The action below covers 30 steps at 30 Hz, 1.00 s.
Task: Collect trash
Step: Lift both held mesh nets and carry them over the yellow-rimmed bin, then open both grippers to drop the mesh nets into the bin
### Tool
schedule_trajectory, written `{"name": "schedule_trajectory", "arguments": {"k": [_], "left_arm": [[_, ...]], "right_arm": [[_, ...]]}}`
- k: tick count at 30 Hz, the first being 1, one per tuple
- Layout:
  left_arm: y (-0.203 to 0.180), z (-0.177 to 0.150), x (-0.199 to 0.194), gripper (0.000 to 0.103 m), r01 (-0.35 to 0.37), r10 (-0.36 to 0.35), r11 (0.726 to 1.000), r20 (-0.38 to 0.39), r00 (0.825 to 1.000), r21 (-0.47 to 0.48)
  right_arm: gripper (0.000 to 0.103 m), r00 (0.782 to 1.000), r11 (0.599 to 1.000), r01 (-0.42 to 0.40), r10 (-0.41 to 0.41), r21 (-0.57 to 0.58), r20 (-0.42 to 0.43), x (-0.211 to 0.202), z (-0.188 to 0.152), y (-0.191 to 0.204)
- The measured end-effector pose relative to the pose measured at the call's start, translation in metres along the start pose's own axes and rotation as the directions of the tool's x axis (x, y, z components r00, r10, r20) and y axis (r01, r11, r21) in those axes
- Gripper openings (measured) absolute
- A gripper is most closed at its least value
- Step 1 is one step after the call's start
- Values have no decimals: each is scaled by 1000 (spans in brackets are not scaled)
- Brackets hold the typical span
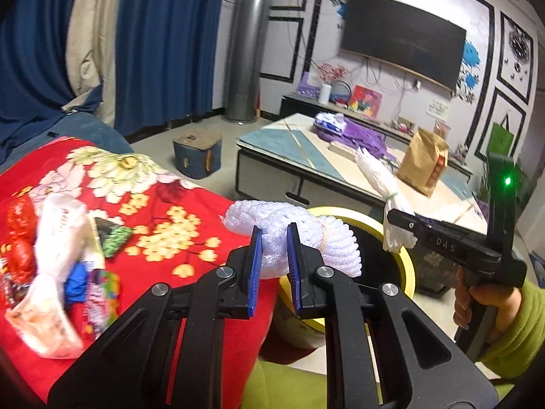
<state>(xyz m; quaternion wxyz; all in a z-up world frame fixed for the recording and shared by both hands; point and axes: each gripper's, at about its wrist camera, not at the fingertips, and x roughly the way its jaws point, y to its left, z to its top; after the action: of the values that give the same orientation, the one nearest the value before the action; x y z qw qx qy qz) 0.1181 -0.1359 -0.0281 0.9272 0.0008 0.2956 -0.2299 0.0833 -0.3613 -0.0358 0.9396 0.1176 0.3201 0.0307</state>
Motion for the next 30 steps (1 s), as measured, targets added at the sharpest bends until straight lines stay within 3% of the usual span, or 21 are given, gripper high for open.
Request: {"name": "schedule_trajectory", "arguments": {"k": [18, 20, 22, 23, 25, 27, 29, 30], "left_arm": [[-42, -21, 54, 10, 38, -26, 996, -135, 991, 86], [-43, -23, 59, 11, 45, -32, 996, -147, 989, 83], [-44, -22, 62, 13, 51, -39, 996, -151, 988, 80], [-44, -21, 64, 15, 61, -49, 995, -152, 987, 76], [-43, -20, 64, 35, 65, -54, 996, -148, 988, 68], [-39, -18, 65, 52, 72, -65, 996, -144, 987, 45], [-34, -17, 63, 60, 77, -74, 997, -136, 988, 15], [-33, -17, 62, 71, 72, -70, 997, -132, 989, 9]], "right_arm": [[22, 994, 994, 36, -25, 106, -108, 21, -23, -46], [24, 993, 993, 38, -25, 116, -112, 22, -24, -48], [35, 993, 991, 38, -23, 129, -117, 24, -24, -50], [39, 993, 989, 41, -25, 141, -116, 24, -24, -52], [46, 993, 986, 47, -29, 158, -111, 24, -24, -56], [49, 993, 984, 57, -39, 170, -108, 24, -24, -58], [51, 993, 981, 68, -50, 180, -104, 23, -24, -61], [52, 994, 980, 72, -54, 183, -100, 22, -24, -61]]}}
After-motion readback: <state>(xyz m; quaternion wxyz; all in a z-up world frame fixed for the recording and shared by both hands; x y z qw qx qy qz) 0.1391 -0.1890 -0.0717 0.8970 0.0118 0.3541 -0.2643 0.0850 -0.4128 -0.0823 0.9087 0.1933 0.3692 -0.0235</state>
